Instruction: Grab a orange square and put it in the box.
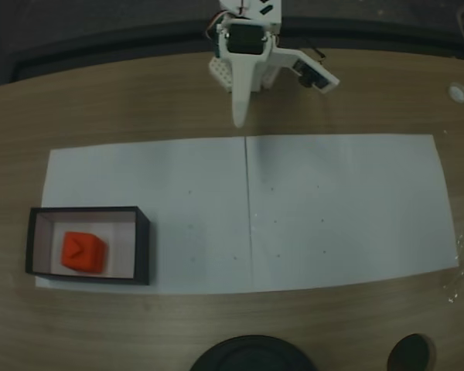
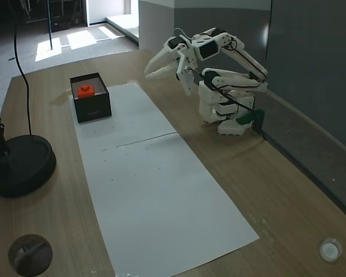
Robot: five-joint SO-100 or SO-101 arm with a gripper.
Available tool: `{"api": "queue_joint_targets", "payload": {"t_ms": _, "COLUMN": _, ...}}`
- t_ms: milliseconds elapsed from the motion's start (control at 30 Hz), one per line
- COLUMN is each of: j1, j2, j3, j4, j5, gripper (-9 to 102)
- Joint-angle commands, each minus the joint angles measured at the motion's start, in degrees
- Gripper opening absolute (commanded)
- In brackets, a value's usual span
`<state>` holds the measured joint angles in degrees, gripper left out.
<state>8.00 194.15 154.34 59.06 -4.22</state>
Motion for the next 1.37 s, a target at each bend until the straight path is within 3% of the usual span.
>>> {"api": "queue_joint_targets", "payload": {"t_ms": 0, "j1": 0.2, "j2": 3.6, "j3": 3.3, "j4": -1.1, "j5": 0.4, "gripper": 0}}
{"api": "queue_joint_targets", "payload": {"t_ms": 433, "j1": 0.2, "j2": 5.0, "j3": 21.6, "j4": -0.9, "j5": 7.1, "gripper": 0}}
{"api": "queue_joint_targets", "payload": {"t_ms": 633, "j1": -0.1, "j2": 5.0, "j3": 21.6, "j4": 0.5, "j5": 7.2, "gripper": 0}}
{"api": "queue_joint_targets", "payload": {"t_ms": 800, "j1": -4.1, "j2": 4.9, "j3": 17.6, "j4": 15.1, "j5": 6.7, "gripper": 0}}
{"api": "queue_joint_targets", "payload": {"t_ms": 1333, "j1": -5.4, "j2": 4.9, "j3": 17.5, "j4": 14.9, "j5": 7.1, "gripper": 0}}
